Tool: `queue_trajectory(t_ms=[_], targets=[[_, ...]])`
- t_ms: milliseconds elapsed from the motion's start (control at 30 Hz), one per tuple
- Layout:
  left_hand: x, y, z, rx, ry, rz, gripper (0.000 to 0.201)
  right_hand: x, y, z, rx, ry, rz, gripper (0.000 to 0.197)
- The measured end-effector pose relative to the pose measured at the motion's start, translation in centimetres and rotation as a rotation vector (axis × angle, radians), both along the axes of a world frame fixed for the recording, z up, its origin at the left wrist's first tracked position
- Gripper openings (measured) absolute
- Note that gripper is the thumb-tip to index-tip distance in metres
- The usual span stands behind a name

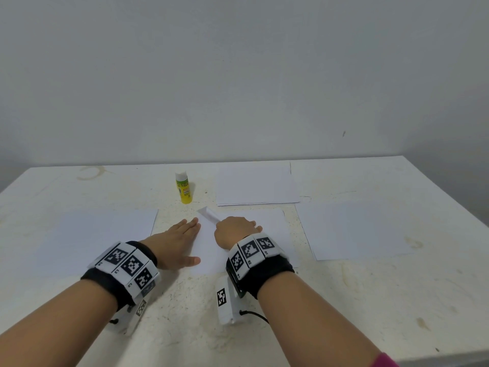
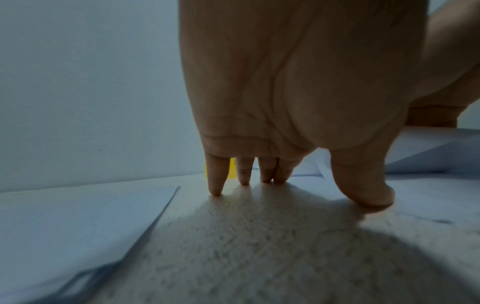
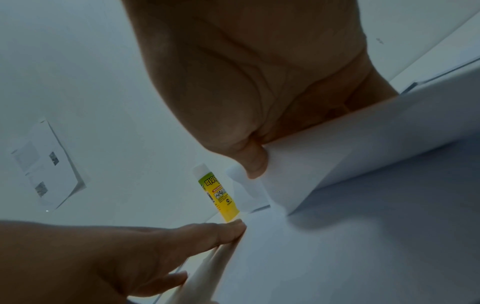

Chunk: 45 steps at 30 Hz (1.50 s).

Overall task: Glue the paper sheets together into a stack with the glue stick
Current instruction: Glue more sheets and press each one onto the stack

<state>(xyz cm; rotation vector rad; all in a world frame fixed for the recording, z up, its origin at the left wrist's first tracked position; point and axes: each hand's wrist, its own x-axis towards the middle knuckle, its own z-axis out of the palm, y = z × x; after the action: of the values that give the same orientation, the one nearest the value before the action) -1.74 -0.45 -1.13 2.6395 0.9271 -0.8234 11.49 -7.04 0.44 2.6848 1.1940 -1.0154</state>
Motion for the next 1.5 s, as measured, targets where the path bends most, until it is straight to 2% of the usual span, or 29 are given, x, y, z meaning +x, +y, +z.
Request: queue_trajectory(t_ms=[400, 567, 767, 800, 900, 933, 967, 1033, 1167, 1300, 1400, 1500], targets=[[0.0, 0.0, 0.1, -0.027, -0.019, 0.019, 0.087, 0.8, -0.7, -0.6, 0.047, -0.022, 0.074, 0.042], [-0.2, 0.1, 0.0, -0.021, -0.046, 0.023, 0.087, 1.1, -1.2, -0.4, 0.137, 0.044, 0.071, 0.057], [-0.5, 0.7, 0.2, -0.031, -0.127, 0.037, 0.089, 1.9, -1.5, -0.4, 0.168, 0.034, 0.204, 0.051], [-0.6, 0.9, 0.4, -0.039, -0.126, 0.035, 0.095, 2.0, -1.4, -0.5, 0.163, 0.026, 0.211, 0.052], [-1.1, 1.6, 0.7, -0.068, -0.122, 0.008, 0.149, 2.0, -1.3, -0.8, 0.152, 0.012, 0.23, 0.054], [-1.2, 1.8, 0.8, -0.081, -0.123, 0.001, 0.156, 2.0, -1.2, -0.8, 0.151, 0.011, 0.236, 0.055], [-1.3, 1.8, 1.0, -0.102, -0.123, -0.002, 0.154, 2.0, -1.2, -0.9, 0.152, 0.01, 0.237, 0.055], [-1.3, 1.5, 1.4, -0.132, -0.142, 0.038, 0.137, 2.0, -1.1, -0.9, 0.153, 0.006, 0.233, 0.051], [-1.4, 1.5, 1.2, -0.156, -0.173, 0.127, 0.108, 1.9, -1.2, -0.9, 0.151, -0.031, 0.243, 0.032], [-1.4, 2.1, 1.1, -0.18, -0.214, 0.159, 0.075, 1.7, -1.4, -0.8, 0.144, -0.075, 0.264, 0.038], [-1.2, 2.1, 0.5, -0.156, -0.255, 0.145, 0.069, 1.4, -1.4, -0.8, 0.124, -0.095, 0.272, 0.043], [-0.6, 1.7, -0.1, -0.088, -0.239, 0.113, 0.082, 1.0, -1.3, -0.9, 0.118, -0.128, 0.27, 0.044]])
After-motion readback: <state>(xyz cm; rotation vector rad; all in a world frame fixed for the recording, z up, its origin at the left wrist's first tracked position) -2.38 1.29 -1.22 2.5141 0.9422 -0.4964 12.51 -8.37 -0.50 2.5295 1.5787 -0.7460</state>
